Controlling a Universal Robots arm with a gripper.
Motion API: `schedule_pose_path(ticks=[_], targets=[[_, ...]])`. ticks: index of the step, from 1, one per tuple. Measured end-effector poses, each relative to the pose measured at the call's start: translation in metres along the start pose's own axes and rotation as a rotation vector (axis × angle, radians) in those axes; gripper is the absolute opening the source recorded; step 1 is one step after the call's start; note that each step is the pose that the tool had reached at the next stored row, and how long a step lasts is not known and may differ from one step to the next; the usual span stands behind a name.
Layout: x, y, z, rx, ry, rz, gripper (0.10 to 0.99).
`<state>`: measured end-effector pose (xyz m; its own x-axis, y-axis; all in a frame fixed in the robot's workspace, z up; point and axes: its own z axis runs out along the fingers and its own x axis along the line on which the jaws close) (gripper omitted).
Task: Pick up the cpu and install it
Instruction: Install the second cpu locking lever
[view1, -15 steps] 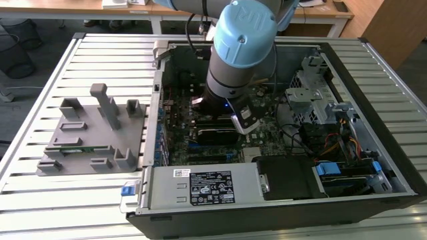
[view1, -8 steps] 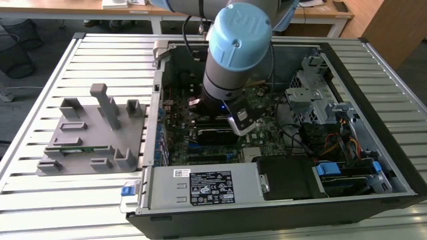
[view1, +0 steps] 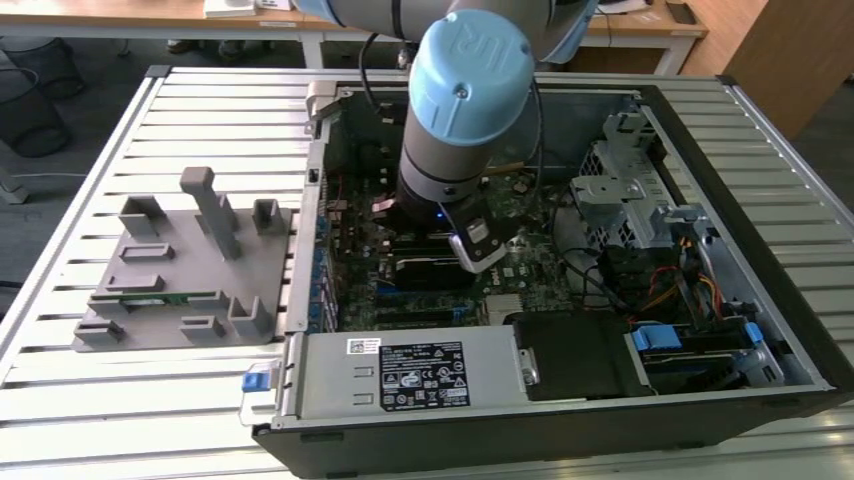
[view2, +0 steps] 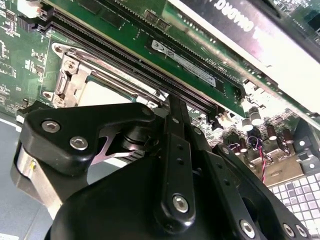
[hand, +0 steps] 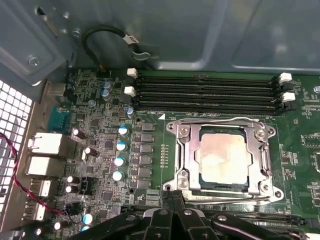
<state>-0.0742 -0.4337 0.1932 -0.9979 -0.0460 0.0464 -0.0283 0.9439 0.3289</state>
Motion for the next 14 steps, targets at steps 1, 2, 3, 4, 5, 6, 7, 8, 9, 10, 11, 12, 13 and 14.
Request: schedule_pose_path(ticks=[1, 2, 3, 4, 5, 6, 7, 8, 9, 10, 11, 12, 13, 14], targets=[[0.0005, 0.0000, 0.0002, -0.001, -0.0001, 0.000, 0.114], [0.0010, 0.0000, 0.0005, -0.001, -0.0001, 0.000, 0.114], [0.0015, 0.0001, 0.0008, -0.002, -0.0001, 0.000, 0.114], [0.0018, 0.0004, 0.0011, -0.002, -0.0001, 0.000, 0.114], [0.0020, 0.0009, 0.0014, -0.002, -0.0001, 0.000, 0.114], [0.0022, 0.0011, 0.0017, -0.002, -0.0001, 0.000, 0.114], [0.0024, 0.0013, 0.0020, -0.003, -0.0002, 0.000, 0.114], [0.0025, 0.0015, 0.0022, -0.003, -0.0002, 0.000, 0.114], [0.0027, 0.0016, 0.0025, -0.004, -0.0001, 0.000, 0.114], [0.0029, 0.0018, 0.0028, -0.004, -0.0001, 0.000, 0.114], [0.0030, 0.0020, 0.0031, -0.005, -0.0001, 0.000, 0.114], [0.0030, 0.0022, 0.0035, -0.005, -0.0001, 0.000, 0.114], [0.0031, 0.0024, 0.0039, -0.006, -0.0002, 0.000, 0.114], [0.0031, 0.0026, 0.0042, -0.006, -0.0001, 0.000, 0.114]])
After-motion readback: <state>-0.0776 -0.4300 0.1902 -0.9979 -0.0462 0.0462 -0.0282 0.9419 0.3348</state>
